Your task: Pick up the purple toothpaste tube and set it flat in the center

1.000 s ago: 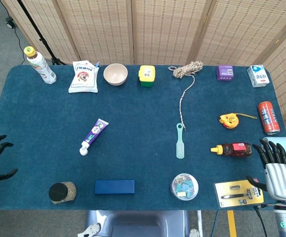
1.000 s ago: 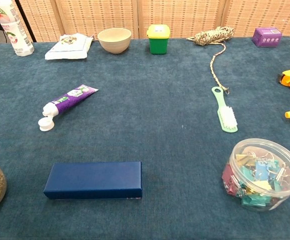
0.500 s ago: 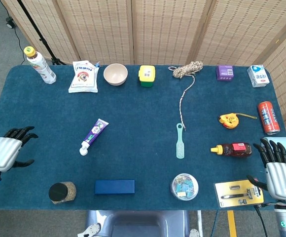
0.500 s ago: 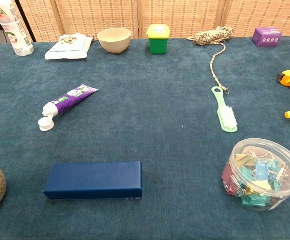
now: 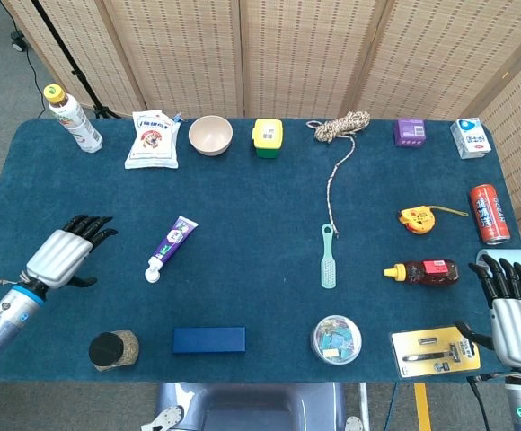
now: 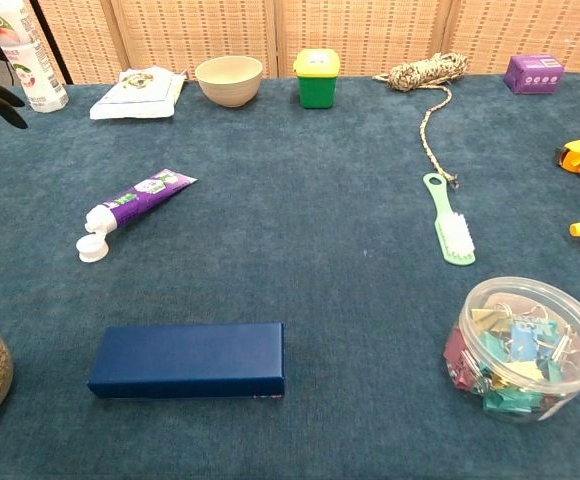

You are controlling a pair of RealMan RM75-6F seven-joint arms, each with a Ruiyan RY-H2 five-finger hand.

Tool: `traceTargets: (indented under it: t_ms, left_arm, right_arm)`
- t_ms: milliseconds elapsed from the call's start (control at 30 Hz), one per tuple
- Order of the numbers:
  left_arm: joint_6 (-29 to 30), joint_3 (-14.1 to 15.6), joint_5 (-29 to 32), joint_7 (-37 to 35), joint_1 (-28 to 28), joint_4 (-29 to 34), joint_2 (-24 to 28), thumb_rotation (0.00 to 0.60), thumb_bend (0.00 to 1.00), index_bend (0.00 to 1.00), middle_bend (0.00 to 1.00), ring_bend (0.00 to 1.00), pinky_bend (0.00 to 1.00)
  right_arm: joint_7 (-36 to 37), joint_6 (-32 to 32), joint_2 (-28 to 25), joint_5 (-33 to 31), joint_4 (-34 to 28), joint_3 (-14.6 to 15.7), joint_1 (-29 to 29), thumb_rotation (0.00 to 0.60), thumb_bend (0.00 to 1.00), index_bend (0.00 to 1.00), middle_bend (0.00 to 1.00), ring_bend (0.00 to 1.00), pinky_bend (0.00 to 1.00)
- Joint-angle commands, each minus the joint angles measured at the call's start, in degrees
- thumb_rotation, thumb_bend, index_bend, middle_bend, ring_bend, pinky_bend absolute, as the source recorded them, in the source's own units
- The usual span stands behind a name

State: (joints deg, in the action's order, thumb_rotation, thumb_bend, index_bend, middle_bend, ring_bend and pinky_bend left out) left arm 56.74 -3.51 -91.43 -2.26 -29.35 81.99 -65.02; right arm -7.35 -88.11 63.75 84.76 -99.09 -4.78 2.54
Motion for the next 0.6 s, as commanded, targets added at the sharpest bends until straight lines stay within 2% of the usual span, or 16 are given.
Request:
traceTargets:
  t_ms: [33, 600]
  left_arm:
    - [-2.09, -0.24, 0.28, 1.13, -2.20, -1.68, -2.16, 0.589, 0.11, 0.14, 0.04, 0.05, 0.07]
    - [-8.20, -1.34, 3.87, 3.26, -9.27, -11.86, -12.17, 0.600, 0.11, 0.10, 0.01, 0.03, 0.05]
  right_arm:
    - [0.14, 0.02, -0.06, -0.22, 0.00, 0.00, -0.11, 0.600, 0.00, 0.15, 0.10, 0.01, 0.01]
    - [0.64, -0.70, -0.03, -0.82, 0.49, -0.01, -1.02, 0.600, 0.00, 0.15, 0.10, 0.01, 0.01]
